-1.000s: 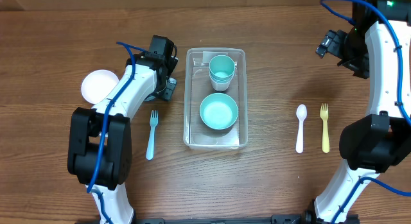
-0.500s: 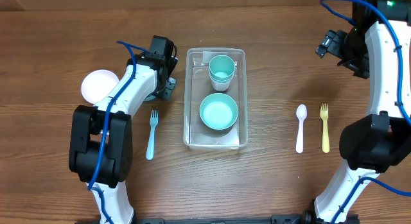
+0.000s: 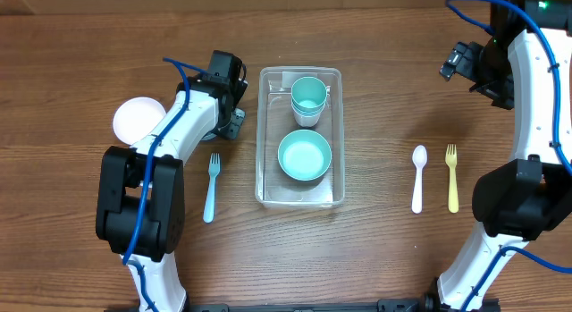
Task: Pack container
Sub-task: 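Grasp the light-blue bowl rim with the left gripper, then carry the light-blue bowl into the container onto the mint-green bowl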
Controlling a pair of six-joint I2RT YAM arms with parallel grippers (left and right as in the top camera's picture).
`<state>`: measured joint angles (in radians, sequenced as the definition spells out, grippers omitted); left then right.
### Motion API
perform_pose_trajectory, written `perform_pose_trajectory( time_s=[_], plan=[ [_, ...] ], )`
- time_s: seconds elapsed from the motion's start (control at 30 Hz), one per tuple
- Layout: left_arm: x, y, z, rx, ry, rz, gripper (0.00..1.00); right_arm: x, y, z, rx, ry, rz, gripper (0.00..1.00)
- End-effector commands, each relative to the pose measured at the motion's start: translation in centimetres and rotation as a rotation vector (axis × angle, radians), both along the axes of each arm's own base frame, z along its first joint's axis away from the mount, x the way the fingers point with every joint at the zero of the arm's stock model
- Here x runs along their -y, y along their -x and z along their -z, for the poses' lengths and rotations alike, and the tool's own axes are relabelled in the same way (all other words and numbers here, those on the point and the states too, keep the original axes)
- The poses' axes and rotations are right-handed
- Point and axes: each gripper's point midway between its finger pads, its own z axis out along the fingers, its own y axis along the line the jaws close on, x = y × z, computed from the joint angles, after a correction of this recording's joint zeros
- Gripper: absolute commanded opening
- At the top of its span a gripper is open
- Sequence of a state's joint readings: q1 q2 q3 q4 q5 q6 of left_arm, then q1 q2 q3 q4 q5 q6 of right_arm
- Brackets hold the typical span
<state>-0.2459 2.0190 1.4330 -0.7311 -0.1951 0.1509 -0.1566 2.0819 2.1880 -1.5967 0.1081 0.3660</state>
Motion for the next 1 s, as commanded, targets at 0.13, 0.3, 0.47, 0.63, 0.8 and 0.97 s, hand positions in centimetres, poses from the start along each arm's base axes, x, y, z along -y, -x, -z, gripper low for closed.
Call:
perform_pose_trajectory(
  time_s=[0.13,0.3,0.47,0.63,0.8,0.97],
  plan=[
    [-0.5,0.6,1.5,-0.038,-0.006,-0.004,0.27,0.0,-0.1,-2.2,0.065,0.012,0.005,1.00],
    [-0.6,0.8,1.5,-0.045,-0.012,-0.003,0.15,0.0,-0.1,-2.2,0.065,0.012,0.005,1.00],
    [-2.1,0.8,0.9,-0.046,-0.099,-0.020,0.04,0.0,-0.1,-2.2,0.065,0.012,0.005,1.00],
    [-2.1,0.1,-0.5,-0.030,-0.101,-0.033,0.04,0.0,-0.1,-2.2,0.065,0.012,0.005,1.00],
    [-1.6,-1.7,-5.0,0.015,-0.083,-0.068,0.04,0.0,-0.1,-2.2,0.065,0.012,0.005,1.00],
    [0.1,-2.5,-11.0,0.070,-0.054,-0.071,0.04,0.0,-0.1,-2.2,0.065,0.012,0.005,1.00]
  ],
)
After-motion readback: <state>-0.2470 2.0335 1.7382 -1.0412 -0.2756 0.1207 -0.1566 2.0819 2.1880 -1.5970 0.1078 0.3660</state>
